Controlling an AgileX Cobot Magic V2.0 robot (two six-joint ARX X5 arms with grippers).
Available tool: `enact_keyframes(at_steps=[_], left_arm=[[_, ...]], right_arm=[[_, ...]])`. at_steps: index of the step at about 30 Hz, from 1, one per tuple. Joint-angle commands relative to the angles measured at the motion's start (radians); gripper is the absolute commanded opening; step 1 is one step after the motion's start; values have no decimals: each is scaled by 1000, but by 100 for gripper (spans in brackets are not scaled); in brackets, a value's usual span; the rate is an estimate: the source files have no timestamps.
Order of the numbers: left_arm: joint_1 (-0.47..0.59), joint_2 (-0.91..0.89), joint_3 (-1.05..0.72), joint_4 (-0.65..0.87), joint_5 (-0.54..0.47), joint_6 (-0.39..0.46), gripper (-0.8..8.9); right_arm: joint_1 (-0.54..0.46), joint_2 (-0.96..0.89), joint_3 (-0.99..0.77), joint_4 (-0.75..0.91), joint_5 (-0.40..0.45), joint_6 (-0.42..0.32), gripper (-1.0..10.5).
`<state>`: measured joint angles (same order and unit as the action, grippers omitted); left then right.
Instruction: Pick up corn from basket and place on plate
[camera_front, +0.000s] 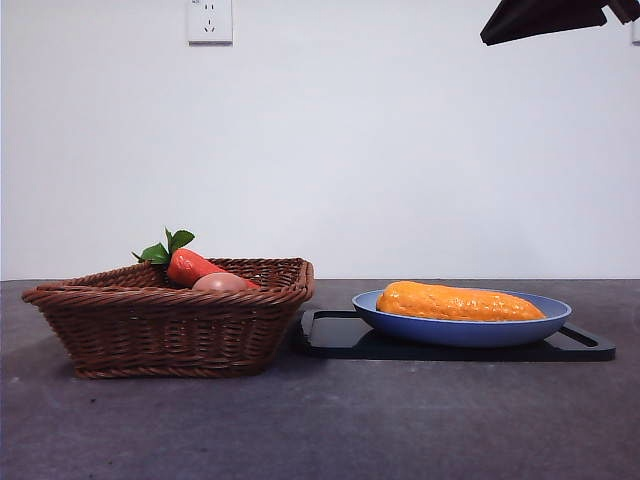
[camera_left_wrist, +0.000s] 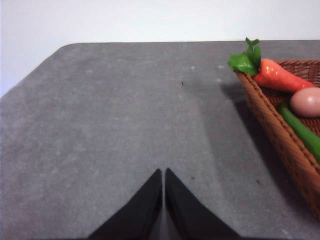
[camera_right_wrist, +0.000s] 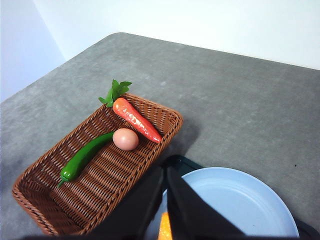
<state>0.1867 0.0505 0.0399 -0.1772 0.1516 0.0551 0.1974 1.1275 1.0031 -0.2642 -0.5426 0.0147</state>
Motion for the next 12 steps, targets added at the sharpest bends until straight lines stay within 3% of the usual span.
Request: enact_keyframes(at_steps=[1, 12], left_arm=[[4, -29, -23, -1, -6, -30, 8], [5, -47, -32, -11, -5, -42, 8]], right_arm=[[3, 8, 5, 10, 1, -7, 2], [3, 8, 5, 15, 1, -7, 2]])
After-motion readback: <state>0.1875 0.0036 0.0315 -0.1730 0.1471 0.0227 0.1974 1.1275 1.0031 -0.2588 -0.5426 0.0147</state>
